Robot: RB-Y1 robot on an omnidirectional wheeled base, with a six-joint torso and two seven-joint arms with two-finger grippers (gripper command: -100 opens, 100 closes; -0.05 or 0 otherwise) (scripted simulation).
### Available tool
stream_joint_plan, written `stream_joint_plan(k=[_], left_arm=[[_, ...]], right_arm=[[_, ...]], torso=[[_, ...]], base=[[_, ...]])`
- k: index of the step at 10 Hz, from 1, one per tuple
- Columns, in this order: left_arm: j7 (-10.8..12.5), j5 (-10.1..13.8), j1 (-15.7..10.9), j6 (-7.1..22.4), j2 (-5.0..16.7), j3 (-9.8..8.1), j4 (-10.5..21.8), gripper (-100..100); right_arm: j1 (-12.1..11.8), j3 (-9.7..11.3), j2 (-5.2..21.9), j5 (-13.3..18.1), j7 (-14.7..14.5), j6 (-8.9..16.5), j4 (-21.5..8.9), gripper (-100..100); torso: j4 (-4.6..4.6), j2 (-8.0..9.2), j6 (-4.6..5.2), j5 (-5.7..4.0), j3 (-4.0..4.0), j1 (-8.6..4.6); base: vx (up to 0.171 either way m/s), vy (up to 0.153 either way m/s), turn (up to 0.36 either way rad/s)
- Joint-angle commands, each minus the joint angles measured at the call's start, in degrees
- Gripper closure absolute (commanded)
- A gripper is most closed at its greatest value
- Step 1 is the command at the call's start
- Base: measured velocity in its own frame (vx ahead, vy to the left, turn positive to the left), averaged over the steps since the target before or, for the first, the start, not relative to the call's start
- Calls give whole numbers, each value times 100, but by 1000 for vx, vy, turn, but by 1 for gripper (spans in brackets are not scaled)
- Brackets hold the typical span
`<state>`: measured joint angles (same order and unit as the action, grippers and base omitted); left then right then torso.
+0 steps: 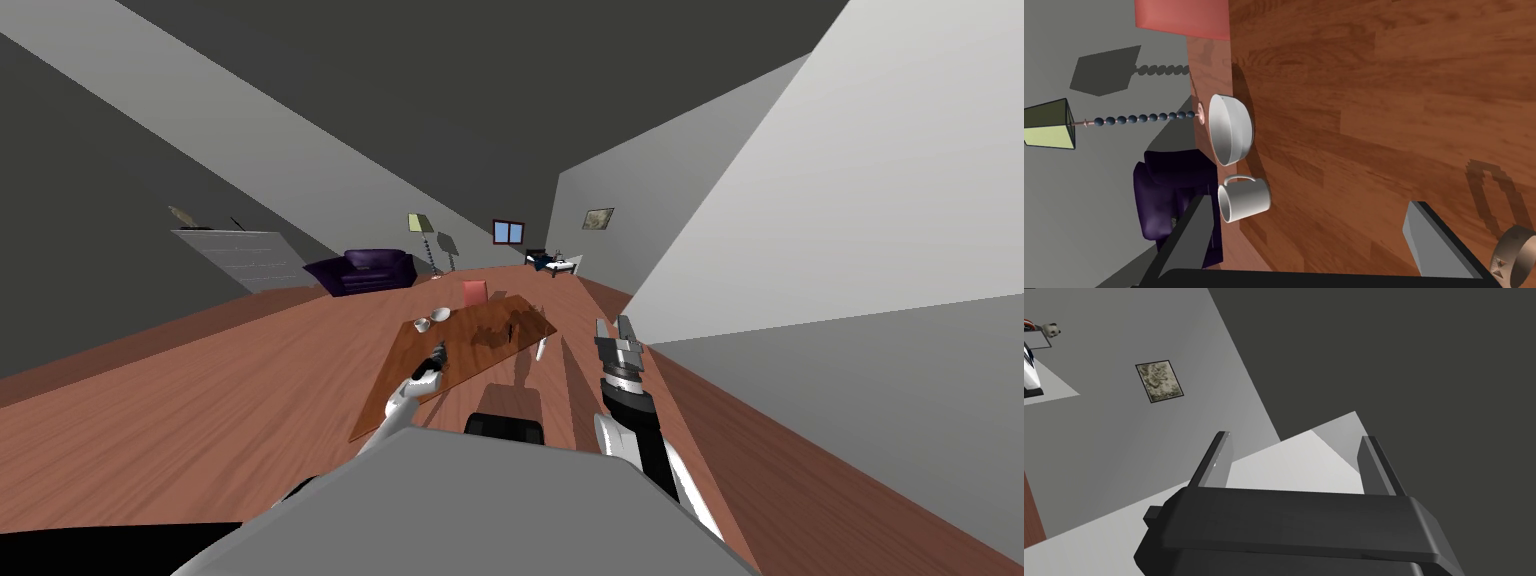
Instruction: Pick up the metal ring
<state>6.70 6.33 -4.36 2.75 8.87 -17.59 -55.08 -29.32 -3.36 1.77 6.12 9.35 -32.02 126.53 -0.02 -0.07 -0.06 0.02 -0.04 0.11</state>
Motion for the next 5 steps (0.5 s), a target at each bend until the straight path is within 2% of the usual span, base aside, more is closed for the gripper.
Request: stream_joint_plan(k=[1,3,4,5], left_arm=[[128,59,-83,151,41,-8,286,-100],[204,89,-166,229,72,-24,610,-100],[204,89,-166,229,72,-24,674,-100],[279,118,-245,303,106,-38,937,-100]], right_arm=[[0,0,0,0,0,0,0,0],[0,0,0,0,0,0,0,0],[0,0,0,0,0,0,0,0],[0,0,0,0,0,0,0,0]], torso=[[0,0,0,0,0,0],[-1,-3,-1,1,-2,5],[-1,-5,0,1,-3,4],[-1,-4,0,0,-3,1]], base=[[24,49,-32],[29,44,-20],[22,33,-9],[18,30,-15]])
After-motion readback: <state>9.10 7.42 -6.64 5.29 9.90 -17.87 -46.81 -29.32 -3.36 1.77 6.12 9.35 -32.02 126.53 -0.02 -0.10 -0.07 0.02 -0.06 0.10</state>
